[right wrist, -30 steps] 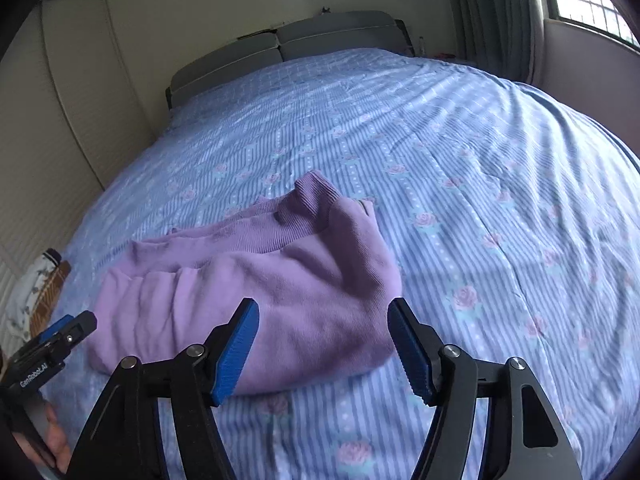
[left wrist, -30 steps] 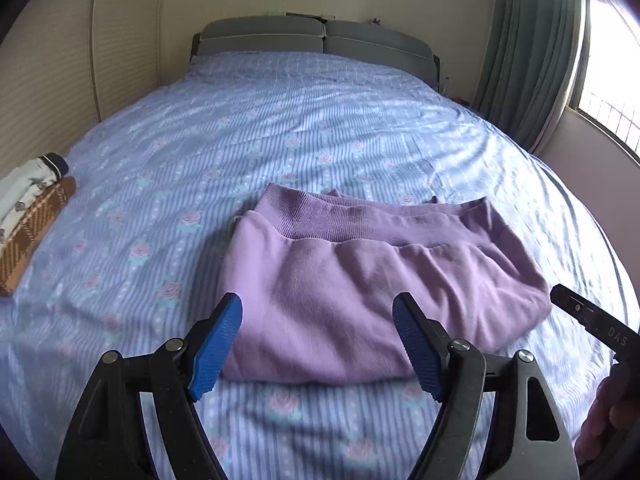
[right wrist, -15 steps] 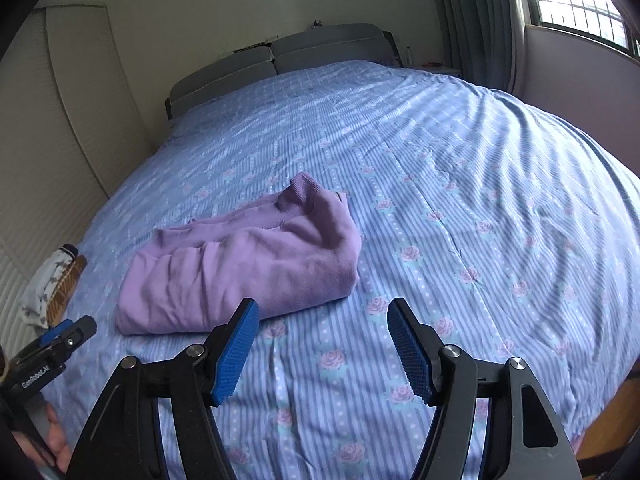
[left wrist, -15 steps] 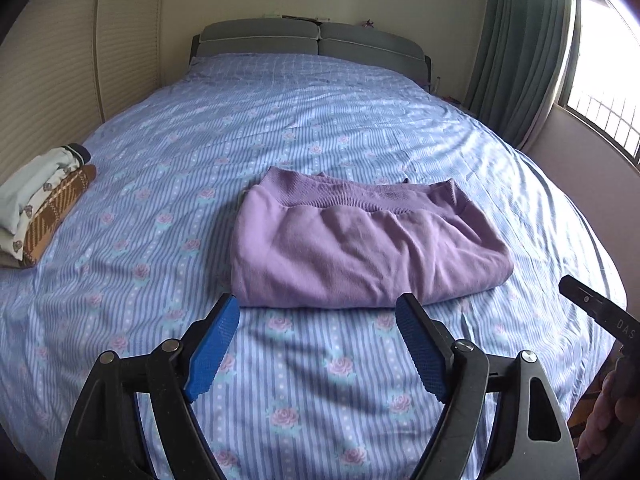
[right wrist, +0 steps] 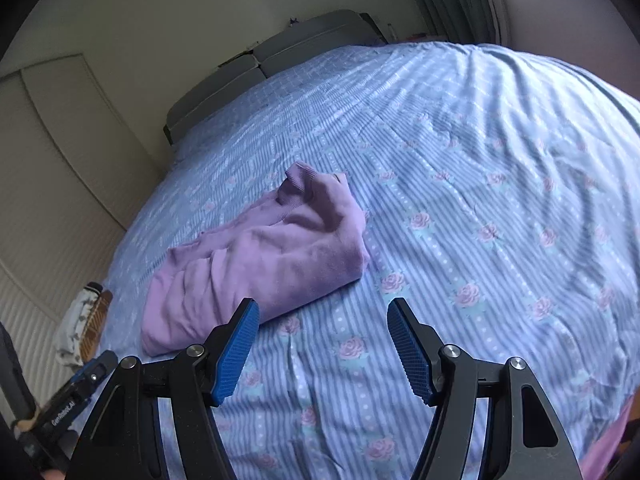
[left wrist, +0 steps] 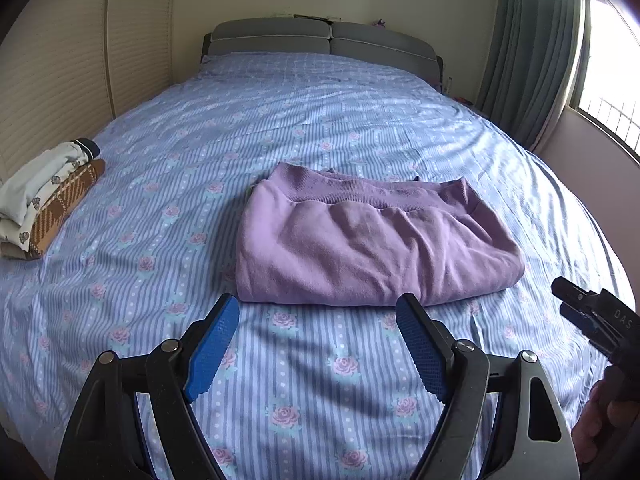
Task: Fold small clothes
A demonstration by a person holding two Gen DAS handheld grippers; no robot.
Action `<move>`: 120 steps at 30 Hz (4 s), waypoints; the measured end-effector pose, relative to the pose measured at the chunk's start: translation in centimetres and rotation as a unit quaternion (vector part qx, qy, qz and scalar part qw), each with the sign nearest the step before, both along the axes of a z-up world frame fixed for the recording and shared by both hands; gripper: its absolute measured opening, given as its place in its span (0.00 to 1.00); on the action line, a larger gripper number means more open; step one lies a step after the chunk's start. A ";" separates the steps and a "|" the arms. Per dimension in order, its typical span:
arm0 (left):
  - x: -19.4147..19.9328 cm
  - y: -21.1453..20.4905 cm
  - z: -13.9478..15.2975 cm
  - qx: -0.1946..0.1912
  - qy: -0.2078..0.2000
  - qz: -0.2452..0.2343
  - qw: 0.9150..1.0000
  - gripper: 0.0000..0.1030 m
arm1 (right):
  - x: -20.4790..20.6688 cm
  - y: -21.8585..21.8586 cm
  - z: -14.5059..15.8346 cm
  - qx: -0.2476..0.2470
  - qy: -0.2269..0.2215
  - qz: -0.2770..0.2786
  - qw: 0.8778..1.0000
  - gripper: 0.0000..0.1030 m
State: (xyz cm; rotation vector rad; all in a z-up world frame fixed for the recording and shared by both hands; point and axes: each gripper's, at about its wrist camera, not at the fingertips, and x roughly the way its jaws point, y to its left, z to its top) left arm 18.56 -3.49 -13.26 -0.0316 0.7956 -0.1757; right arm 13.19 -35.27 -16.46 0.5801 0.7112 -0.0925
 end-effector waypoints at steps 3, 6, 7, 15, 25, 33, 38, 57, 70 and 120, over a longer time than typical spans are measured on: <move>1.0 0.0 -0.1 -0.004 0.002 0.006 1.000 0.78 | 1.5 -0.4 -1.5 0.042 0.003 -0.013 0.999 0.65; 2.0 0.0 -0.2 -0.005 0.003 0.010 1.000 0.78 | 3.0 -0.8 -3.2 0.088 0.006 -0.029 0.996 0.65; 2.4 0.0 -0.3 -0.006 0.003 0.011 1.000 0.78 | 3.5 -0.8 -3.7 0.101 0.009 -0.033 0.994 0.65; 5.2 0.2 -1.2 -0.018 0.009 0.024 1.000 0.78 | 7.0 -1.1 -7.4 0.179 0.022 -0.056 0.982 0.65; 7.8 -0.1 -1.7 -0.033 0.014 0.037 0.999 0.79 | 10.3 -1.8 -8.5 0.217 0.009 -0.065 0.974 0.65; 7.5 1.1 -1.3 -0.039 0.013 0.044 0.998 0.79 | 10.7 -2.0 -8.2 0.213 0.009 -0.073 0.974 0.36; 6.6 3.0 -0.5 -0.044 0.010 0.057 0.997 0.79 | 10.5 -1.7 -7.0 0.196 0.014 -0.072 0.978 0.28; 2.4 20.1 1.2 -0.066 -0.008 0.177 0.982 0.81 | 14.8 26.9 3.8 -0.368 -0.067 0.153 0.915 0.22; 1.3 25.9 -2.6 -0.087 0.028 0.203 0.975 0.81 | 12.0 34.8 -7.0 -0.574 -0.010 0.243 0.782 0.23; 10.6 5.3 -5.4 -0.109 0.110 -0.105 0.982 0.22 | 7.6 9.8 -4.0 -0.099 -0.032 0.093 0.990 0.48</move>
